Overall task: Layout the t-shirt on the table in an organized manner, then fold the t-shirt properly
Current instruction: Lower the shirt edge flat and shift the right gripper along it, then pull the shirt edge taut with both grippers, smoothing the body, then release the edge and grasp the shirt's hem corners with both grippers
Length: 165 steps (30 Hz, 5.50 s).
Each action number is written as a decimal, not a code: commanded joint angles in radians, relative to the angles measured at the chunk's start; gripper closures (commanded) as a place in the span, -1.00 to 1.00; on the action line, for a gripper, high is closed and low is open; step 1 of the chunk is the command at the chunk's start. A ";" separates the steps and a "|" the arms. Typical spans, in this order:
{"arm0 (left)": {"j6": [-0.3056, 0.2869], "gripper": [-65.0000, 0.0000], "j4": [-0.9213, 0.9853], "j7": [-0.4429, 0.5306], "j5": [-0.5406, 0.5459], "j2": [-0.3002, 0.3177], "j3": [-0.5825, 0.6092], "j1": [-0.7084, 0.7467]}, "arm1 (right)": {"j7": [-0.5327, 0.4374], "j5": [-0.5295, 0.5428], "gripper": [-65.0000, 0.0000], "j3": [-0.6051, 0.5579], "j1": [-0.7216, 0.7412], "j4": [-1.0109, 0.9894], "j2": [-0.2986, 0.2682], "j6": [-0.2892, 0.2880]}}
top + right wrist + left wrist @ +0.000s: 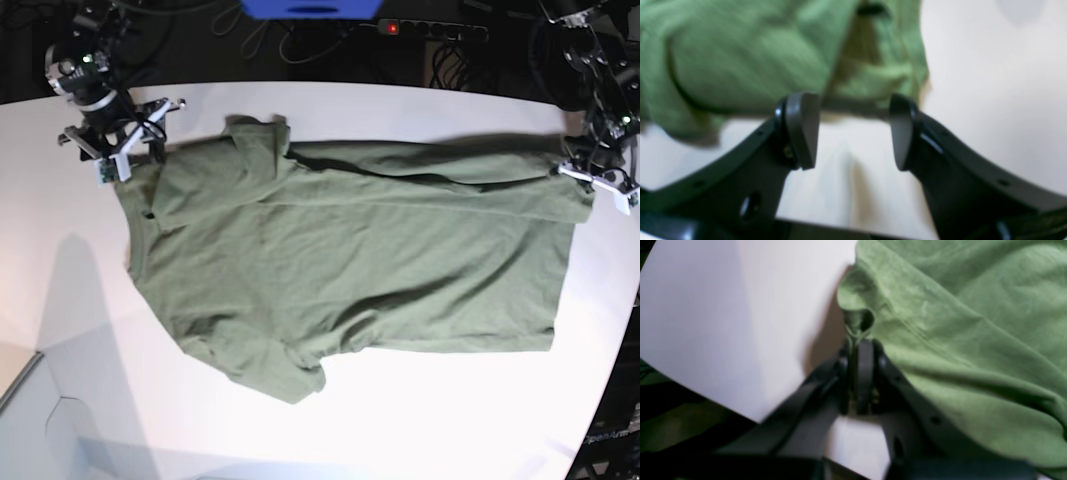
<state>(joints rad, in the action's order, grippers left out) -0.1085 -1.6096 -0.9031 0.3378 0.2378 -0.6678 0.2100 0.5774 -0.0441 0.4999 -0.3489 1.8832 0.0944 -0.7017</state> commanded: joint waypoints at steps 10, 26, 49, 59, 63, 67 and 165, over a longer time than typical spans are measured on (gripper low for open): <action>0.003 1.00 -0.016 0.019 0.004 0.018 -0.005 -0.005 | -0.013 0.008 -0.03 -0.034 0.043 -0.090 -0.008 0.004; 0.003 1.00 -0.016 0.025 0.002 0.004 -0.005 -0.007 | -0.013 0.010 0.94 -0.109 0.040 -0.084 -0.005 0.004; 0.003 1.00 -0.016 0.026 0.002 -0.001 -0.011 -0.008 | 0.157 0.005 1.00 -0.201 0.218 0.111 -0.011 0.004; 0.003 1.00 -0.018 0.022 0.002 -0.002 -0.013 -0.005 | 0.209 0.005 1.00 -0.201 0.422 -0.144 -0.038 0.004; 0.003 1.00 -0.019 0.020 0.002 -0.002 -0.013 -0.005 | 0.209 0.005 1.00 -0.201 0.469 -0.213 -0.061 0.004; 0.003 1.00 -0.018 0.020 0.002 -0.002 -0.013 -0.005 | 0.209 0.005 0.80 -0.201 0.471 -0.221 -0.072 0.004; 0.005 -0.24 0.025 0.006 -0.006 -0.058 -0.048 -0.403 | 0.083 -0.066 -0.31 -0.053 0.735 -0.684 -0.301 0.004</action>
<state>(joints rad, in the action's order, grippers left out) -0.1055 -1.5696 -0.9100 0.3248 0.1665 -0.7143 -0.1772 0.6777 -0.1257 0.4454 0.3634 1.1812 -0.1886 -0.6971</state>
